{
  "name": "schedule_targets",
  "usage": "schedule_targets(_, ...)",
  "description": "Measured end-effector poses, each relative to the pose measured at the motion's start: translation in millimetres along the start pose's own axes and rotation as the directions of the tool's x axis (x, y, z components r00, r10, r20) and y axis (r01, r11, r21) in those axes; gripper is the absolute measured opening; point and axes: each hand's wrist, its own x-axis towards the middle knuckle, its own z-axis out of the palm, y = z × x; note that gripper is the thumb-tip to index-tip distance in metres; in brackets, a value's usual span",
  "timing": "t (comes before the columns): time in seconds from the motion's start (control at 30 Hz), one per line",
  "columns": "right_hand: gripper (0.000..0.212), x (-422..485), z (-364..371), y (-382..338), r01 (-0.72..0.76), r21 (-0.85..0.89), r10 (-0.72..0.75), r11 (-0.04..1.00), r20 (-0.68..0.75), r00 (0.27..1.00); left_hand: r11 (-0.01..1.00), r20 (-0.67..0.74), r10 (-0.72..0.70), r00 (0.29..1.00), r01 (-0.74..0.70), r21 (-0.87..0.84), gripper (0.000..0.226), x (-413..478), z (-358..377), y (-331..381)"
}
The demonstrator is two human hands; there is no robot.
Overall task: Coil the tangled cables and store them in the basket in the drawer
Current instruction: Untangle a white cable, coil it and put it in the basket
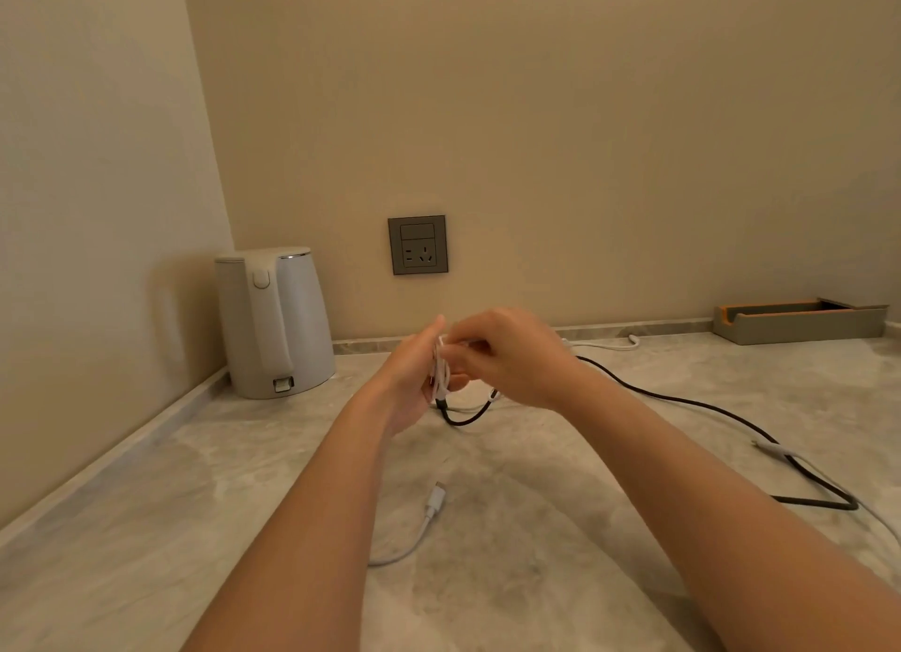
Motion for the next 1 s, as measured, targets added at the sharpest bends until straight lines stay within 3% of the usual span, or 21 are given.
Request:
schedule_targets(0.17,0.020,3.1,7.7,30.8,-0.101,0.384,0.159,0.918,-0.121,0.980,0.994,0.235,-0.087,0.968,0.100,-0.044,0.074,0.5,9.3,1.1)
schedule_targets(0.3,0.021,1.2,13.0,43.7,-0.201,0.701,0.288,0.684,-0.006,0.958,0.985,0.280,-0.119,0.953,0.148,-0.084,0.064,1.8,15.2,-0.3)
schedule_targets(0.43,0.012,4.4,19.6,55.8,-0.280,0.825,0.357,0.491,0.103,0.928,0.982,0.350,-0.128,0.928,0.169,-0.089,0.049,-0.3,17.2,0.6)
schedule_targets(0.6,0.026,5.4,30.9,52.7,-0.321,0.881,0.413,0.348,0.163,0.896,0.955,0.373,-0.059,0.926,0.161,-0.248,0.045,-2.5,19.0,4.8)
schedule_targets(0.7,0.034,5.2,43.4,45.2,-0.368,0.860,0.457,0.354,0.185,0.870,0.910,0.326,-0.003,0.945,0.138,-0.391,0.041,0.6,16.4,5.5)
schedule_targets(0.8,0.036,3.3,50.8,36.2,-0.367,0.842,0.411,0.395,0.195,0.890,0.849,0.253,0.037,0.967,0.103,-0.519,0.040,3.0,11.7,7.3)
schedule_targets(1.0,0.034,4.4,46.9,30.6,-0.366,0.591,0.240,0.719,0.283,0.929,0.787,0.148,0.041,0.988,0.059,-0.614,0.041,5.4,1.8,7.9)
